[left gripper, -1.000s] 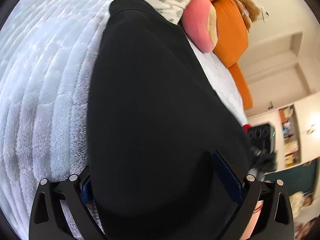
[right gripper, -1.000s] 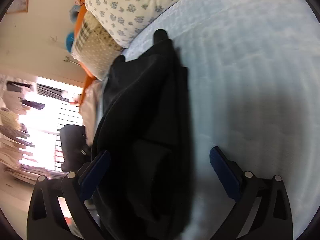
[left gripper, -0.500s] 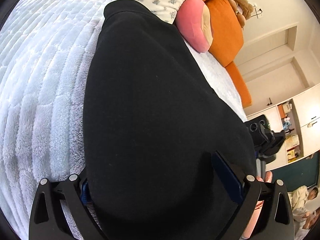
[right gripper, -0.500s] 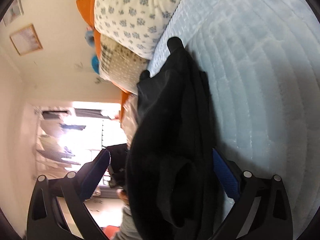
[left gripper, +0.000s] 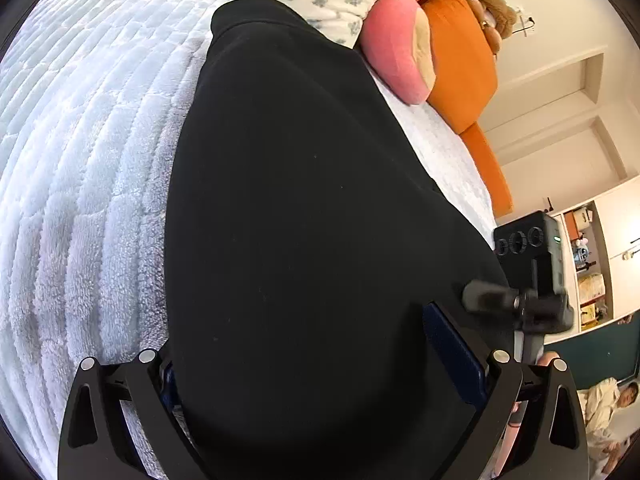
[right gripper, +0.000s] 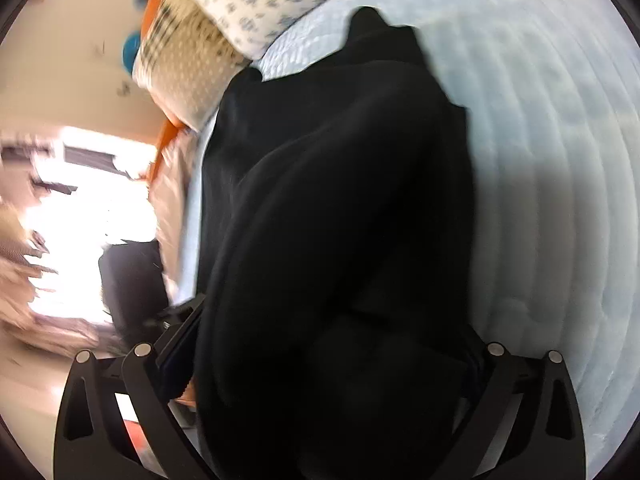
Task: Fold large clothes
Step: 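Grasp the jacket bundle with the left tool while the right tool holds its other end, then lift the black jacket bundle with both tools and carry it onto the red garment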
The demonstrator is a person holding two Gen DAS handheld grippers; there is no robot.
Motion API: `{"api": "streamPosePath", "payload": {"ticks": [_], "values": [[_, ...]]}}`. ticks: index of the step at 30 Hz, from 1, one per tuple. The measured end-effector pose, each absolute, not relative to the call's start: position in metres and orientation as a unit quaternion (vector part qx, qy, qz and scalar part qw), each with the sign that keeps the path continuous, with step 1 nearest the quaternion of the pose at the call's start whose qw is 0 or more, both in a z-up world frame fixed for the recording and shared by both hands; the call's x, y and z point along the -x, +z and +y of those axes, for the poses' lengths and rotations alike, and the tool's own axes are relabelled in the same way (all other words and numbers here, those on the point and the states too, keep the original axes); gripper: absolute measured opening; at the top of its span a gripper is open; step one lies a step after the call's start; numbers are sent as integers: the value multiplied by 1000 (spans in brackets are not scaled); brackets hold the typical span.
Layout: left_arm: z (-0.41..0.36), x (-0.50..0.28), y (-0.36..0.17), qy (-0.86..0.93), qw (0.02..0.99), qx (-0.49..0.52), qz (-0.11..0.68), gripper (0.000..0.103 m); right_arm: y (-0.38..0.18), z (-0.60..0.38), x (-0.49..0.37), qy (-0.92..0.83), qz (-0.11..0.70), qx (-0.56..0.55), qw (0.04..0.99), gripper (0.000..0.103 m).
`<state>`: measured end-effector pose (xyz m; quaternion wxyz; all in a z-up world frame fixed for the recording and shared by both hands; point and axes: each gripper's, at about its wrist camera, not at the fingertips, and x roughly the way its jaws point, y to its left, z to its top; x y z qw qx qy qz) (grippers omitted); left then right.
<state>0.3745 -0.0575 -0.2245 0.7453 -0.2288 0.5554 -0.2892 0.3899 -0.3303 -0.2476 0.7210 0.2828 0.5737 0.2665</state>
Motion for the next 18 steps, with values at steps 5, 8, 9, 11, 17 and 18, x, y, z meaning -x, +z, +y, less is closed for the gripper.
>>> {"api": "streamPosePath", "payload": {"ticks": [5,8,9,11,17,18], "values": [[-73,-367,-219,-254,777,168,551,87,-242,-311,-379,226,577,-198,759,77],[-78,-361,-217,-233,796,140,541,80,-238,-303,-369,207,565,-162,782,72],[-79,-360,-216,-229,799,138,538,78,-236,-297,-364,197,557,-148,793,69],[-78,-358,-215,-219,805,134,535,69,-233,-289,-357,185,547,-126,807,65],[-86,-355,-199,-205,815,111,531,48,-224,-276,-345,160,523,-90,833,55],[-89,-354,-196,-204,817,106,529,47,-222,-274,-344,158,519,-87,835,54]]}}
